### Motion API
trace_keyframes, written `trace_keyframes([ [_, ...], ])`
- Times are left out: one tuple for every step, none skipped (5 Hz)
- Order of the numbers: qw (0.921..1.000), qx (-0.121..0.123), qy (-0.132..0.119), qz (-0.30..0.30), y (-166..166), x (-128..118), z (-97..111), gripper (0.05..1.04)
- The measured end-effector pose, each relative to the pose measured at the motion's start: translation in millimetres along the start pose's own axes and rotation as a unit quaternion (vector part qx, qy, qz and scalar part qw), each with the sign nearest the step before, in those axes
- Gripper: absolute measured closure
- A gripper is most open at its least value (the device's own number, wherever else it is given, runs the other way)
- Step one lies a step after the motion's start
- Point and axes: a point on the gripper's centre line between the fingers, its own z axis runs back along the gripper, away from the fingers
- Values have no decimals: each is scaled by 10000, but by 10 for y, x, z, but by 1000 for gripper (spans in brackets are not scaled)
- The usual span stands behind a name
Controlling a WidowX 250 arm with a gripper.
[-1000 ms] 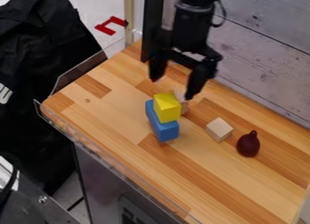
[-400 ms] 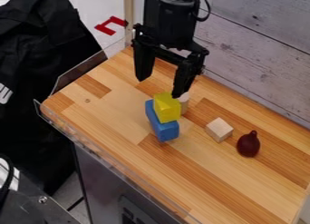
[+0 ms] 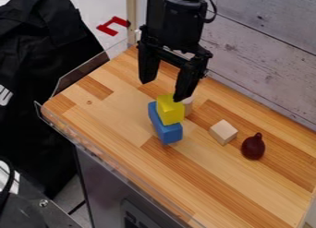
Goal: Take the yellow cube off of the rectangular block and put it on top of the white block
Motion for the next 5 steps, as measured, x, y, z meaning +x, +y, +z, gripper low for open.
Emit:
trace_keyframes([
  [9994,193,-150,-226,42,36,-58,84],
  [9990,212,-286,-266,47,62,-115,84],
  [9984,226,-408,-311,45,118,-162,84],
  [9985,143,-386,-369,-37,134,-209,84],
  [9987,110,-304,-387,-63,124,-228,84],
])
